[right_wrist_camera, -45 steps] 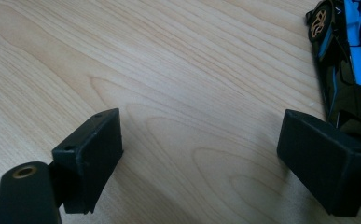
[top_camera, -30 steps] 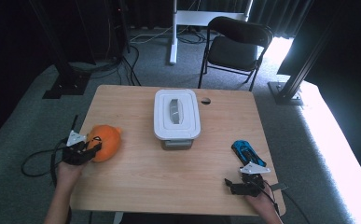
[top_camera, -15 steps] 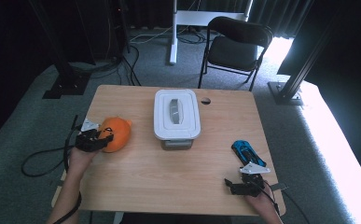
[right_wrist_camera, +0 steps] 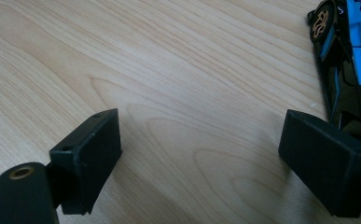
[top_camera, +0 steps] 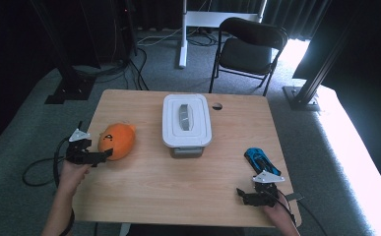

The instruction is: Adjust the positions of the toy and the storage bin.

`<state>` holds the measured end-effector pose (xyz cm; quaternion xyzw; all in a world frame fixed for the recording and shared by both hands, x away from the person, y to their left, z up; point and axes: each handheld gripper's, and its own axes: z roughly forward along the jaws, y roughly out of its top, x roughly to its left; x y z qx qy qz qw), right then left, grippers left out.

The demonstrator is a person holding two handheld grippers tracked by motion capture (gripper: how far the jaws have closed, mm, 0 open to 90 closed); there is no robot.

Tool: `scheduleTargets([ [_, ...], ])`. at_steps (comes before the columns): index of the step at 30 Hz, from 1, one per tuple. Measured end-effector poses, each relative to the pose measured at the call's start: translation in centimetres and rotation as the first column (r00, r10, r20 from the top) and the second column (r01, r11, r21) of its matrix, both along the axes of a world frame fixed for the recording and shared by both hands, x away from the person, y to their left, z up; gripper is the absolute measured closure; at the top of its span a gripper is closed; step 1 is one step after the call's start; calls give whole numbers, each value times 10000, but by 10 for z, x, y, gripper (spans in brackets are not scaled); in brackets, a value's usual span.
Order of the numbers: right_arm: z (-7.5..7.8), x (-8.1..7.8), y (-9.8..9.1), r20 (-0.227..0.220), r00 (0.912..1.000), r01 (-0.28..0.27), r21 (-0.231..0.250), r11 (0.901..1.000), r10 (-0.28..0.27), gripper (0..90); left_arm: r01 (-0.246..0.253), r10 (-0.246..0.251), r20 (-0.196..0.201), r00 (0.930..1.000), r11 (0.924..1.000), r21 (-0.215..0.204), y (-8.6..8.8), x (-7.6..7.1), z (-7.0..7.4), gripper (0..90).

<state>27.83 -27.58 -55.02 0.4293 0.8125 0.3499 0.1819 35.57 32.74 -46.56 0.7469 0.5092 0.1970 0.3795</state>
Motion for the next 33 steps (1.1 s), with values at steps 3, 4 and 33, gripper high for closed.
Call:
scheduleTargets([
  [3,0,-1,1,5,10000,-96,-15,10000,96,119,-10,10,241,9997,10000,-17,-2,-3,6,2],
  [4,0,-1,2,-4,9999,-104,-1,9999,104,119,54,-51,331,9994,9999,-104,-3,-3,8,2],
  [33,51,64,32,672,9971,273,1256,9917,-360,119,1119,-1129,480,9925,9935,229,-75,31,18,2],
])
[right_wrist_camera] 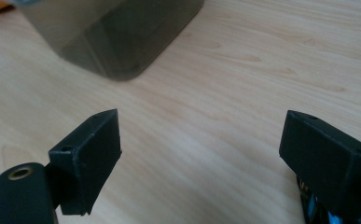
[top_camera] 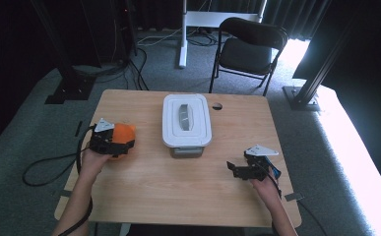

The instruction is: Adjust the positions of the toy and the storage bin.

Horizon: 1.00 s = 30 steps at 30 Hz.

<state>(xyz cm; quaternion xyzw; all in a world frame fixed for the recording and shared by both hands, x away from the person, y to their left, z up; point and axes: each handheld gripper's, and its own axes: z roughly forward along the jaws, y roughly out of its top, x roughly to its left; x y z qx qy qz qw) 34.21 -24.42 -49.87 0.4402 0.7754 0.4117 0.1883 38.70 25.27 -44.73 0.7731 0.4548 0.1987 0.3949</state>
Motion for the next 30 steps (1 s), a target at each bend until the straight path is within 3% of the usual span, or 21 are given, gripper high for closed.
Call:
scheduleTargets([
  [3,0,9,2,-86,10000,50,67,10000,-49,119,222,-222,12,9998,9996,-156,-10,5,-1,3],
  [8,0,21,5,-186,9997,174,125,9998,-172,119,301,-301,-127,9995,9995,64,-26,16,-6,2],
  [11,-1,27,7,-226,9995,224,173,9996,-220,119,318,-319,-151,9994,9995,-29,-33,24,-8,3],
  [17,-3,38,10,-392,9988,312,282,9991,-301,119,226,-222,-83,9997,9983,530,-52,36,-9,2],
  [20,-3,43,13,-416,9985,382,429,9983,-364,120,-25,31,-150,9999,9991,432,-60,42,-10,3],
  [23,-1,48,16,-389,9986,376,368,9986,-361,120,-644,657,-209,9976,9962,587,-67,50,-9,3],
  [28,2,58,22,-377,9984,431,364,9984,-418,120,-1415,1452,-502,9881,9875,698,-74,63,-12,3],
  [30,4,63,25,-385,9981,489,292,9984,-478,120,-1482,1533,-637,9861,9859,782,-77,66,-13,3],
])
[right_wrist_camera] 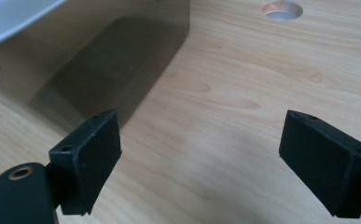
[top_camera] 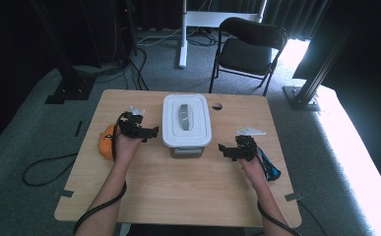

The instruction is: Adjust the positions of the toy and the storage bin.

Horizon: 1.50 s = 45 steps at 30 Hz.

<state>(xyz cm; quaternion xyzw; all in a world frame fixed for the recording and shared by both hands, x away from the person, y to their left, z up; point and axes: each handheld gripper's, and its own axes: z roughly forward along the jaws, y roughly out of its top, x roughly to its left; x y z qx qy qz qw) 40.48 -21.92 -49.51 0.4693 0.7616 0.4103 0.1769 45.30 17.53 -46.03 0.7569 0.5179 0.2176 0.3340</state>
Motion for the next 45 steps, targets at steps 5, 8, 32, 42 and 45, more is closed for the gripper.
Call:
scheduleTargets([
  [5,3,13,2,80,9994,349,102,9993,-349,120,-628,628,-99,9980,9980,-36,-4,9,-5,3],
  [8,2,20,3,142,9971,749,38,9972,-750,123,-736,735,-266,9969,9973,-7,-7,15,-11,3],
  [32,-13,92,24,-813,9791,1869,-48,9824,-1867,123,-1013,1077,-651,9920,9904,946,-14,51,-24,3],
  [42,-22,99,37,-1190,9787,1666,-149,9859,-1672,123,-776,858,-836,9928,9923,962,-25,55,-29,2],
  [45,-21,98,42,-1153,9819,1501,-133,9886,-1506,124,-670,752,-937,9928,9939,879,-26,55,-30,3],
])
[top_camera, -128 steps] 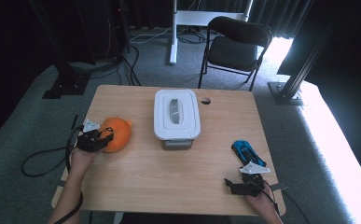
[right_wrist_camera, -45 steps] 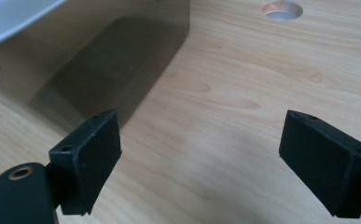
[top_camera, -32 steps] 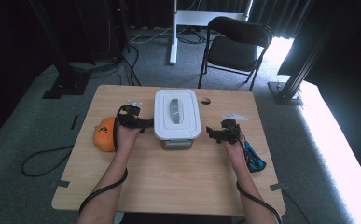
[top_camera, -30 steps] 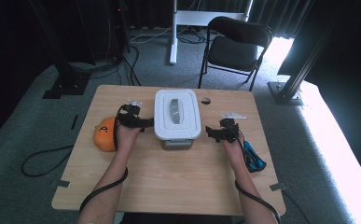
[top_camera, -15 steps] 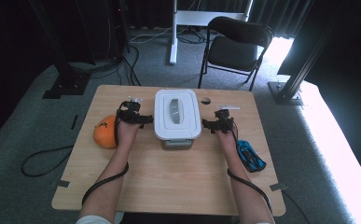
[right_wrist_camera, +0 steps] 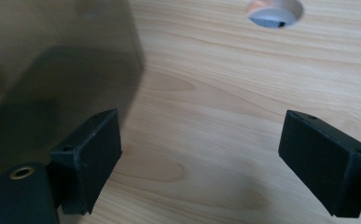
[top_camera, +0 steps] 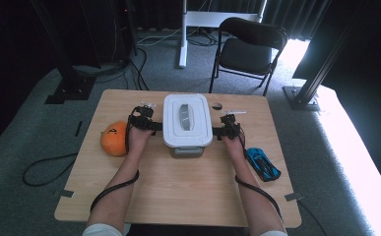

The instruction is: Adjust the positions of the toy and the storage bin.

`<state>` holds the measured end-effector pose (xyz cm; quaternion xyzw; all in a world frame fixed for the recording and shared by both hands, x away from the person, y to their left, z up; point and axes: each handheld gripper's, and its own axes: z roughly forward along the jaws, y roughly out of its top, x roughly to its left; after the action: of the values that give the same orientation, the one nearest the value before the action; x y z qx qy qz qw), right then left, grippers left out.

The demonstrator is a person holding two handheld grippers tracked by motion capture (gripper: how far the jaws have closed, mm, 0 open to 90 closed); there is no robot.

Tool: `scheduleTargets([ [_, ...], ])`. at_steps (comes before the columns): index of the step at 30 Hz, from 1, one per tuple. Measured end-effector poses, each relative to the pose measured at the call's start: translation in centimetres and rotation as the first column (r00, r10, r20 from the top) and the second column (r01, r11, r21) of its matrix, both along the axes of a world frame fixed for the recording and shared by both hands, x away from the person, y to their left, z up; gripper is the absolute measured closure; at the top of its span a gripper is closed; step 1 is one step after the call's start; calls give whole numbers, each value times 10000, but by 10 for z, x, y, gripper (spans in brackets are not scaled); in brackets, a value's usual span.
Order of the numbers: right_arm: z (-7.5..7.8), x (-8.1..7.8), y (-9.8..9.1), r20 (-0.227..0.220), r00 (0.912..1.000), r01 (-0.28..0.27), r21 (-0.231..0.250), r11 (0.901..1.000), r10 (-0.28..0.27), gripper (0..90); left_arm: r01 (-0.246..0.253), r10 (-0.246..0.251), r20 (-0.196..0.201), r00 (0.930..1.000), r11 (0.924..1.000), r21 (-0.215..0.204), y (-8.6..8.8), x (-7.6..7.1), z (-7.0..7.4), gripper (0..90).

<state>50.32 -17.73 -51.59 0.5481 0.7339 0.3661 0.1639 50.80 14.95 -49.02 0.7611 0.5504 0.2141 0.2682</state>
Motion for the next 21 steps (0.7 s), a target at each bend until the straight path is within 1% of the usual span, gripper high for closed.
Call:
scheduleTargets([
  [2,2,0,4,26,9995,-307,44,9995,307,124,64,-64,-14,10000,10000,-41,0,-1,0,3],
  [3,2,0,5,28,9990,-443,81,9990,443,147,81,-81,23,10000,9999,-84,0,-2,0,3],
  [4,3,-1,6,129,9980,-623,84,9980,622,160,113,-113,12,9999,9999,-108,0,-2,0,3],
  [5,4,-1,6,151,9976,-671,57,9977,670,159,148,-148,-22,9999,9998,-144,0,-3,0,3],
  [7,4,-1,4,130,9968,-796,255,9965,793,159,290,-290,-14,9996,9993,-225,0,-4,-1,3],
  [9,6,-1,2,44,9958,-918,407,9949,917,171,450,-454,-105,9989,9984,-329,-1,-5,-1,4],
  [11,8,-3,2,204,9946,-1026,246,9944,1021,178,545,-548,-88,9985,9979,-358,-2,-7,-1,4],
  [13,8,-6,2,321,9930,-1148,268,9930,1139,188,609,-612,-59,9981,9973,-400,-3,-11,-1,18],
  [17,8,-12,0,555,9883,-1432,176,9895,1421,193,722,-724,-58,9974,9969,-326,-4,-19,-1,19],
  [19,8,-15,-1,528,9867,-1548,199,9877,1536,194,815,-816,-47,9967,9964,-253,-5,-24,-1,19],
  [21,9,-19,-3,557,9830,-1760,150,9843,1749,194,883,-884,-47,9961,9959,-221,-6,-29,0,27],
])
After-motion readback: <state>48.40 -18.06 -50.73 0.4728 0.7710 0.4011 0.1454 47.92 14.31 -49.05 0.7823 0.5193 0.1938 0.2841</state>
